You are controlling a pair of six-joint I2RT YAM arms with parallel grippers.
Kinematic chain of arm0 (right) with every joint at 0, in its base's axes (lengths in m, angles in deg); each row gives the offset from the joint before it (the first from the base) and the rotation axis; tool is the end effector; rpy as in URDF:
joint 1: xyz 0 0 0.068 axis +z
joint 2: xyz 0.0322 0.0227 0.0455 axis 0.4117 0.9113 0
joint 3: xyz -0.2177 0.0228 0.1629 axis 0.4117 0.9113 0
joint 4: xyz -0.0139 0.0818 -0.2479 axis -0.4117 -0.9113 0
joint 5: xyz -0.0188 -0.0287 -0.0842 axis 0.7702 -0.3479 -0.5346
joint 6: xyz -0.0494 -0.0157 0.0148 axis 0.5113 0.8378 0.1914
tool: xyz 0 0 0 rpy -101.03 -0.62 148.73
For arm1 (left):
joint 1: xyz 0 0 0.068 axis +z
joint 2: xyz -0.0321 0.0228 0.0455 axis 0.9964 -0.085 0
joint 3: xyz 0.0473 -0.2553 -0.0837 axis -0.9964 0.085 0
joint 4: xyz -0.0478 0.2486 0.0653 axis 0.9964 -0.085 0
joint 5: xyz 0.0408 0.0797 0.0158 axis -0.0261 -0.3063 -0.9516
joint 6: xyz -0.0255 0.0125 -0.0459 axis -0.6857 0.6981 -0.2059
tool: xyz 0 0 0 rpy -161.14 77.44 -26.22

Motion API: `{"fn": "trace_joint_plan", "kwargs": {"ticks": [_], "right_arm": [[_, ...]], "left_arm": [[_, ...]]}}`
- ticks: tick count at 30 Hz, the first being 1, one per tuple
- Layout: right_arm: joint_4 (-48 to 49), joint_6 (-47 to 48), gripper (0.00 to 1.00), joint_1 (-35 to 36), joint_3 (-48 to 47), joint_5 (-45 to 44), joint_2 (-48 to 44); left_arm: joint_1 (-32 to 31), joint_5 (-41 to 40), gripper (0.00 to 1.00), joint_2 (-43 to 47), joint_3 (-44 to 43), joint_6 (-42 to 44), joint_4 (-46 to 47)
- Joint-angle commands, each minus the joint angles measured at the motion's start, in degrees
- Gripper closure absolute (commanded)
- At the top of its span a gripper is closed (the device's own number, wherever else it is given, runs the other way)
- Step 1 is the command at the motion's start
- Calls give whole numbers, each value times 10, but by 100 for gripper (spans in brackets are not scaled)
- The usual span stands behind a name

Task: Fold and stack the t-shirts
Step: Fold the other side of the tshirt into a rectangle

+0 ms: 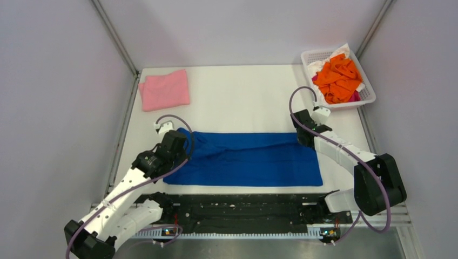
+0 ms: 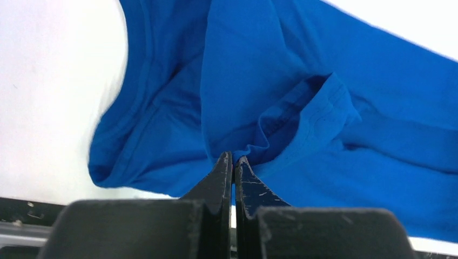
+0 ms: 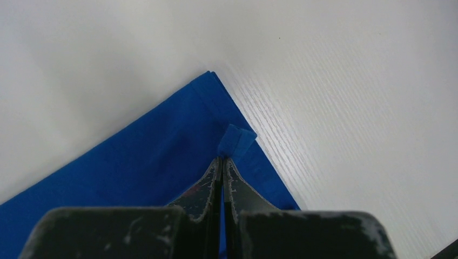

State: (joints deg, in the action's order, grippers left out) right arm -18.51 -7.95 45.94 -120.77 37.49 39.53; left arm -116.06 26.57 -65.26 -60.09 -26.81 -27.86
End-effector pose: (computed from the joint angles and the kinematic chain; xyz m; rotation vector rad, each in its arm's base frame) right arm 0.2433 0.0722 0.2003 0.5998 2.2530 -0.3883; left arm 0.1399 -0.0687 0.2657 -0.4377 2.3442 -0.1603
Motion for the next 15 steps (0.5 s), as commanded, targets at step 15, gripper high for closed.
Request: {"fn": "trace_joint_plan", "kwargs": {"ticks": [15], "right_arm": [[-1,-40,86,6,-2,-16,24]], "left_arm": [[-81,129,100,53,98,-134,-40]]}}
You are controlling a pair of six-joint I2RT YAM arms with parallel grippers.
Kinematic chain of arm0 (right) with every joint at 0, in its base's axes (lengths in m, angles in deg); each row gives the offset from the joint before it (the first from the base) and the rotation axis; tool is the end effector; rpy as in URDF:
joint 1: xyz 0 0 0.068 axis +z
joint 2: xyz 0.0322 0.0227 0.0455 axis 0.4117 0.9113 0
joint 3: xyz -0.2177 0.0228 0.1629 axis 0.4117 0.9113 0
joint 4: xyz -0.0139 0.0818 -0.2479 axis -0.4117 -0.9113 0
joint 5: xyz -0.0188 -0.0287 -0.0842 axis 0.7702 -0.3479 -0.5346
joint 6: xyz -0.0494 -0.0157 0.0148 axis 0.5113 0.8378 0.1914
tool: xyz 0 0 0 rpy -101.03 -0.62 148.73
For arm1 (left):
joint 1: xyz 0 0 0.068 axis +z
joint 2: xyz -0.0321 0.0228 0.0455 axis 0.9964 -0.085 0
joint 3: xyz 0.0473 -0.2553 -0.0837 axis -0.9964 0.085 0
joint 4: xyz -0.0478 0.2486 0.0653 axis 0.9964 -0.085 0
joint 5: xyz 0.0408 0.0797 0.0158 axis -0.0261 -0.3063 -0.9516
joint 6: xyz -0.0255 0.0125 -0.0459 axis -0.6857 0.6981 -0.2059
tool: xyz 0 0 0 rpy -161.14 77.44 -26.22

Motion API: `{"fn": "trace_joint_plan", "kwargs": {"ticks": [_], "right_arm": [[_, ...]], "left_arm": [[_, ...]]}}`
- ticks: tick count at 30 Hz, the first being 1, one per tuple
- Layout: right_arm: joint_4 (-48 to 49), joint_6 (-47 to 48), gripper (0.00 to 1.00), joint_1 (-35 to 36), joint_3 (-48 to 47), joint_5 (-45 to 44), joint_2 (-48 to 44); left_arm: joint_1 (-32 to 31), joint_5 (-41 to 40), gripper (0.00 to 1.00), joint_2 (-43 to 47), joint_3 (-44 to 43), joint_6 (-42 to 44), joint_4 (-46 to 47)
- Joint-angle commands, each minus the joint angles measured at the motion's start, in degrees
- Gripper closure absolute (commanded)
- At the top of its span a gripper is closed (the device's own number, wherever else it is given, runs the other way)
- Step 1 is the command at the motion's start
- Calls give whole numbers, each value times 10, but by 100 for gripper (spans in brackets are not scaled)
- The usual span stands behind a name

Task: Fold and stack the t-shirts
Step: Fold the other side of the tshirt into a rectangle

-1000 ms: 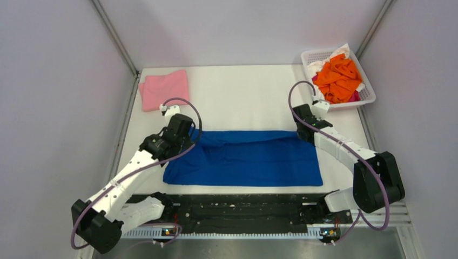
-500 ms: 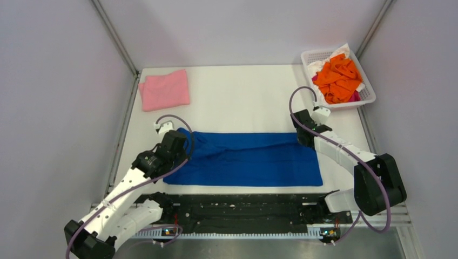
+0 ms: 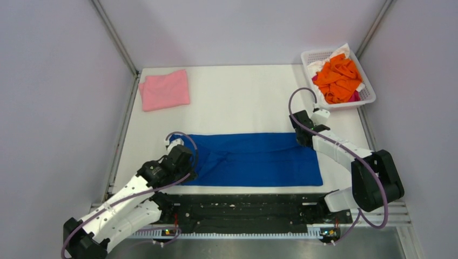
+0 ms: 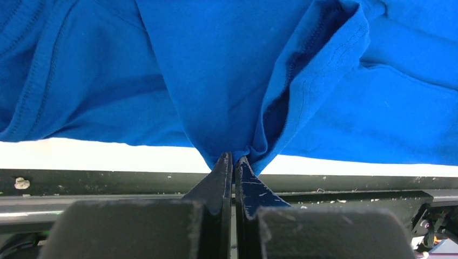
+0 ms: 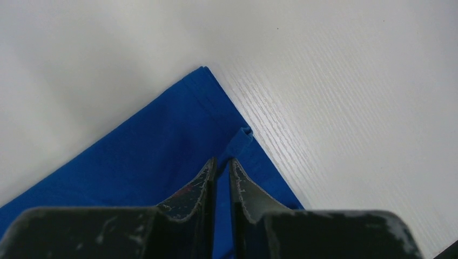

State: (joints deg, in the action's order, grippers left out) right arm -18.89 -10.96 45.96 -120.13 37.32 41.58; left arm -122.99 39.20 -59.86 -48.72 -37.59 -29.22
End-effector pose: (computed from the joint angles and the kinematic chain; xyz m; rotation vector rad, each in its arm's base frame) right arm 0.2436 0.0723 0.1885 0.6446 2.2712 -0.4069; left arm 0.1067 -0.0762 0.2121 -0.4519 2.5851 -0.4030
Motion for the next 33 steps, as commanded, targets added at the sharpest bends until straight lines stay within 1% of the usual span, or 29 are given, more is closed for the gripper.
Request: {"fn": "trace_joint_plan", "kwargs": {"ticks": [1,2,3,4,5,6,7,9,10,11,12,13,15,17,19,20,22,25,28,31,33], "right_arm": [[2,-10,84,5,-9,-14,6],[2,-10,81,5,-10,-12,8],[2,-8,76,5,-11,-9,9],[0,-8,64,5,-13,-7,11],[-4,-8,52,5,-16,-6,12],[-9,-12,44,4,-17,-8,11],[-19,-17,41,4,-20,-11,9],[-41,-34,29,5,-26,-22,1],[-53,-45,21,5,-30,-30,-6],[-68,-57,8,5,-32,-40,-15],[-80,-69,2,5,-32,-50,-29],[-89,-78,1,5,-31,-55,-41],[-93,-82,1,4,-26,-53,-67],[-89,-75,1,5,-23,-37,-94],[-77,-64,1,5,-18,-12,-117],[-69,-56,1,5,-14,3,-130],[-40,-36,1,5,1,41,-155],[-3,-22,1,5,26,66,-185],[0,-19,1,5,35,55,-203],[-5,-21,1,4,37,45,-213],[-7,-26,1,4,39,40,-218]], "left_arm": [[-15,7,100,-2,-18,-27,-27],[-19,10,100,-4,-19,-24,-26],[-21,8,96,-7,-21,-20,-27],[-22,2,83,-10,-28,-18,-33],[-22,-9,67,-15,-35,-19,-47],[-22,-17,56,-21,-45,-19,-66],[-22,-23,50,-26,-57,-16,-74],[-23,-20,39,-29,-74,-2,-69],[-22,-11,30,-29,-78,12,-57],[-22,2,18,-30,-79,28,-34],[-22,8,5,-34,-78,43,-9],[-22,8,1,-42,-75,52,15],[-21,1,1,-69,-67,67,76],[-19,-7,1,-116,-73,79,121],[-16,-31,1,-176,-92,80,147],[-15,-41,1,-222,-101,81,157],[-13,-46,1,-288,-128,91,178],[-14,1,1,-377,-174,115,184],[-18,74,1,-440,-206,135,181],[-41,122,1,-449,-202,139,189],[-69,131,1,-435,-199,137,190]]}}
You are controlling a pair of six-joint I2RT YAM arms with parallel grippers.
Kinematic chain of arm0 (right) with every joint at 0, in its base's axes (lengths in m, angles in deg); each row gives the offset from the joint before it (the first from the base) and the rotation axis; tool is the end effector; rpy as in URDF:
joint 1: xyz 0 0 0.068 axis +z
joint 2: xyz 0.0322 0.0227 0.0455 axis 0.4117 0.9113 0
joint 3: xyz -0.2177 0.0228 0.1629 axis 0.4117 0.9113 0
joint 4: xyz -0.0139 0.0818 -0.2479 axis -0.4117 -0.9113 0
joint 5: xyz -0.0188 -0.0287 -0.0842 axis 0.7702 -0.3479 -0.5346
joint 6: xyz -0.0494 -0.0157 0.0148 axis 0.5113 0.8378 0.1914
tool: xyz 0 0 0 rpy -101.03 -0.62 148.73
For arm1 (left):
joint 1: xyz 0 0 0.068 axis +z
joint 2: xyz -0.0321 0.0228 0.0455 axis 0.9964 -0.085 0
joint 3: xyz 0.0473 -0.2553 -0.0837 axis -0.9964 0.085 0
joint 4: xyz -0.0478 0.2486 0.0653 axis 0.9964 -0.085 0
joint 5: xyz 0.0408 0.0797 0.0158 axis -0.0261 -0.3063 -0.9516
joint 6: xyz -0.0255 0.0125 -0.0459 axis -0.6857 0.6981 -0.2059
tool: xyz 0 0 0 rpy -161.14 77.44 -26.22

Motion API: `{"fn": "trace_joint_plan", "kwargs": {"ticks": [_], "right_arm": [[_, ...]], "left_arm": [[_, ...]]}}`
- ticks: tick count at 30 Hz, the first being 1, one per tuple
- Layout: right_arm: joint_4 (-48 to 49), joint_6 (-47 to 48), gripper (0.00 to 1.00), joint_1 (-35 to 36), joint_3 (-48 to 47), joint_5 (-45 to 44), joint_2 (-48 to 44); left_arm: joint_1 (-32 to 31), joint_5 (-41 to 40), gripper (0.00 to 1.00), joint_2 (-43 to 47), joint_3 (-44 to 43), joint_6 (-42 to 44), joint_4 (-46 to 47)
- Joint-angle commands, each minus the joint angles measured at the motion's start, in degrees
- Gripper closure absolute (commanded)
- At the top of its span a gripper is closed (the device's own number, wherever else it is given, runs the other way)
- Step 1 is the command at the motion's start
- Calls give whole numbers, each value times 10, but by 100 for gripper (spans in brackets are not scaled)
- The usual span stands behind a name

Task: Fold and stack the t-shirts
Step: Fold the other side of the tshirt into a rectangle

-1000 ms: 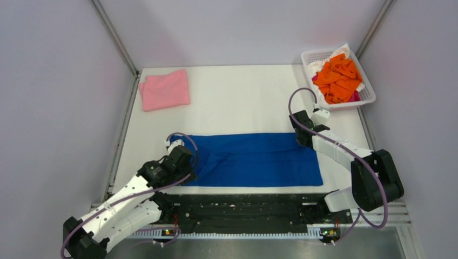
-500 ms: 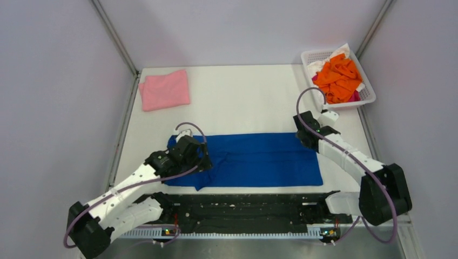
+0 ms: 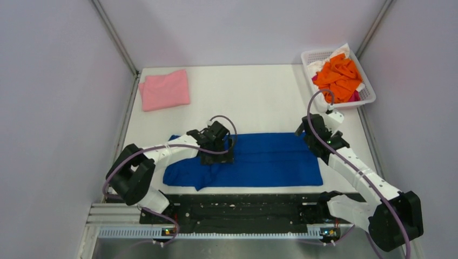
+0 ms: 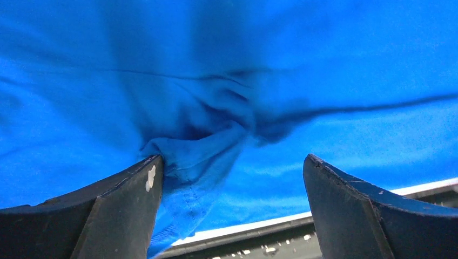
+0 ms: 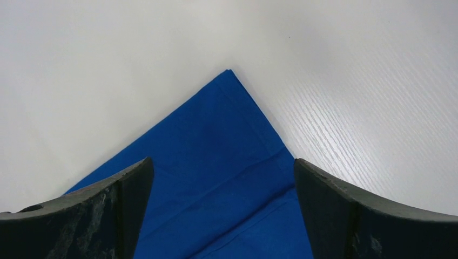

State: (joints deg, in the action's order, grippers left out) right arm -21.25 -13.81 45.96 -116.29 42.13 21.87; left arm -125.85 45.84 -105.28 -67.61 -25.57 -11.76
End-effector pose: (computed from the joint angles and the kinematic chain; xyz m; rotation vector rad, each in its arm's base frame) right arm 0.1991 0.0572 0.2369 0.7275 2.1224 -0.1163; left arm 0.2132 -0.1819 0.1787 -0.0704 2.8026 -0.3371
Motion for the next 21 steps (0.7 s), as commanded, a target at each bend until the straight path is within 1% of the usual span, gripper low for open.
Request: {"fn": "trace_joint_plan", "kwargs": {"ticks": [1,4,6,9,12,16,18,21], "right_arm": [[18,1,1,5,2,-9,-22],[20,-3,1,4,5,-9,-23],[22,-4,1,4,6,-7,-20],[30,0,1,4,8,-2,-16],[51,19,1,4,12,15,-14],[73,40,1,4,16,39,-15],[89,53,1,5,19,57,-16],[121,71,1,4,29,91,-21]], "left_arm": [[-57,67,1,29,-9,16,15],[-97,89,1,43,-12,14,23],[-123,98,1,36,-22,15,26],[-156,78,1,12,-50,17,5],[-173,73,1,-4,-75,25,-11],[-183,60,1,24,-85,44,-20],[-183,36,1,49,-86,49,-32],[-180,-66,1,92,-79,41,-66]]}}
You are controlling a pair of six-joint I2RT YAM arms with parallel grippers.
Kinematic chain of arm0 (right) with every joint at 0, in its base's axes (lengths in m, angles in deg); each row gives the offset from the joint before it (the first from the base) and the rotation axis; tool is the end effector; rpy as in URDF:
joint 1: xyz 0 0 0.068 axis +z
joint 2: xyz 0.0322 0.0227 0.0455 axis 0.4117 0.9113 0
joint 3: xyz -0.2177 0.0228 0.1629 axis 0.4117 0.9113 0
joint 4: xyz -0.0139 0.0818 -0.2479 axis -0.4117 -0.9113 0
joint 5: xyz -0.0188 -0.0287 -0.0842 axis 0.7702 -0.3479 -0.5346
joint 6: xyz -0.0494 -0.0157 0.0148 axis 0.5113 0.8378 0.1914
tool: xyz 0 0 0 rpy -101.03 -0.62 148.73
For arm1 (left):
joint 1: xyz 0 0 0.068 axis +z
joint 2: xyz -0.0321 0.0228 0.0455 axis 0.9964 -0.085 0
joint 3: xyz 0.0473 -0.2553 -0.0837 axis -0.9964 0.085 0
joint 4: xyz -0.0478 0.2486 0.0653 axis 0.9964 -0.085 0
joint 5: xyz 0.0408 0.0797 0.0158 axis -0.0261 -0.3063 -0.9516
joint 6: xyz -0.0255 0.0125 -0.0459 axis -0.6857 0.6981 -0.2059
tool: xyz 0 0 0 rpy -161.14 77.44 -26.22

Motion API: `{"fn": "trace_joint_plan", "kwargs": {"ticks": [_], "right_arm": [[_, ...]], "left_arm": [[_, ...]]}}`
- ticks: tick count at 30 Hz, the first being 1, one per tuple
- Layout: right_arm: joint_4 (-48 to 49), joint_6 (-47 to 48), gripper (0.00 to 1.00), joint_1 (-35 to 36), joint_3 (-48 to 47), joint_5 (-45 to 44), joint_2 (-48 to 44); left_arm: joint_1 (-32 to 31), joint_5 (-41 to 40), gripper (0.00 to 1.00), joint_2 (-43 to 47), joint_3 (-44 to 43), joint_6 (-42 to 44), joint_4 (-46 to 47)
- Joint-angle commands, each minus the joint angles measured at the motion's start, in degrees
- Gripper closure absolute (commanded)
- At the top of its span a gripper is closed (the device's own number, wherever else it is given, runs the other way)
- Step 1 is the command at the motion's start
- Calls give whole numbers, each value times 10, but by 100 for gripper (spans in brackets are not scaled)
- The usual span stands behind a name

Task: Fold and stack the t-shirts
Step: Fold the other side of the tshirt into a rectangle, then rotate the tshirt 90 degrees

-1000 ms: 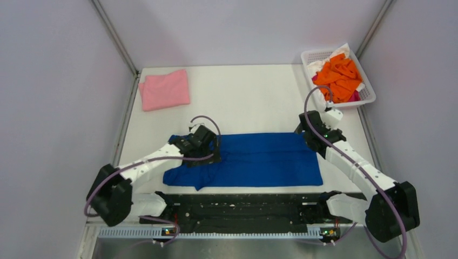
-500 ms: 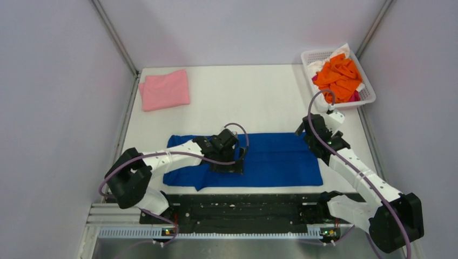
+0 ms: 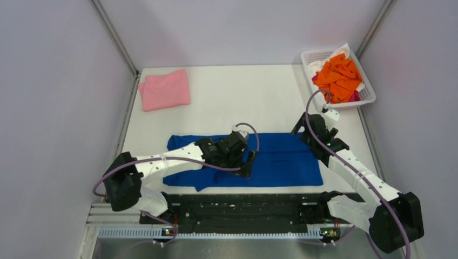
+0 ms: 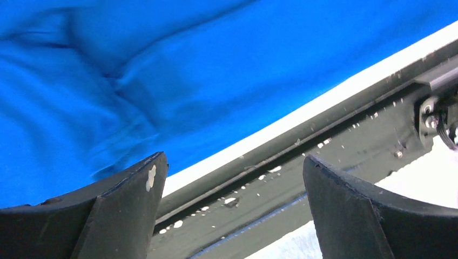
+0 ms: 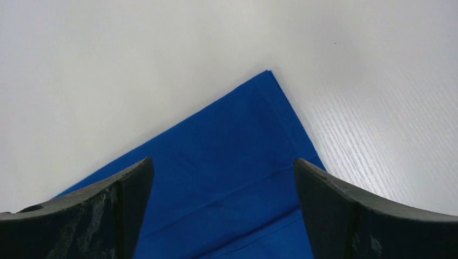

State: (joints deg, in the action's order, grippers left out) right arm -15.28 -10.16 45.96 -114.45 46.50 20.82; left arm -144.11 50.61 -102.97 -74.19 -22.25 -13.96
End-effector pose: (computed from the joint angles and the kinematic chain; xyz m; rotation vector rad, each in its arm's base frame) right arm 0.2013 0.0606 0.2364 0.6479 2.1157 -0.0102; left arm 0.1497 -0.2523 0.2206 0.4788 2.7404 -0.5954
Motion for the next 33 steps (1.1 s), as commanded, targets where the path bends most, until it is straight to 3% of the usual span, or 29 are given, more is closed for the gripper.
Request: {"fn": "trace_joint_plan", "kwargs": {"ticks": [1,3,6,10,20,27,31,33], "right_arm": [[72,37,1,5,16,58,-13],[90,43,1,5,22,77,-13],[94,47,1,4,22,85,-10],[86,42,1,5,22,71,-15],[102,33,1,5,39,68,-38],[115,39,1,4,39,96,-30],[147,50,1,5,46,154,-18],[177,48,1,5,45,199,6]], "left_arm": [[8,-150,1,77,-8,-3,-56],[27,-186,1,85,-1,-17,-63],[65,-153,1,75,12,-22,-39],[71,-142,1,18,8,-33,-34],[56,5,1,-79,-11,-12,46],[57,-75,1,-48,-24,-10,-4],[72,-161,1,22,-3,-41,-54],[109,-154,1,75,33,-63,-44]]}}
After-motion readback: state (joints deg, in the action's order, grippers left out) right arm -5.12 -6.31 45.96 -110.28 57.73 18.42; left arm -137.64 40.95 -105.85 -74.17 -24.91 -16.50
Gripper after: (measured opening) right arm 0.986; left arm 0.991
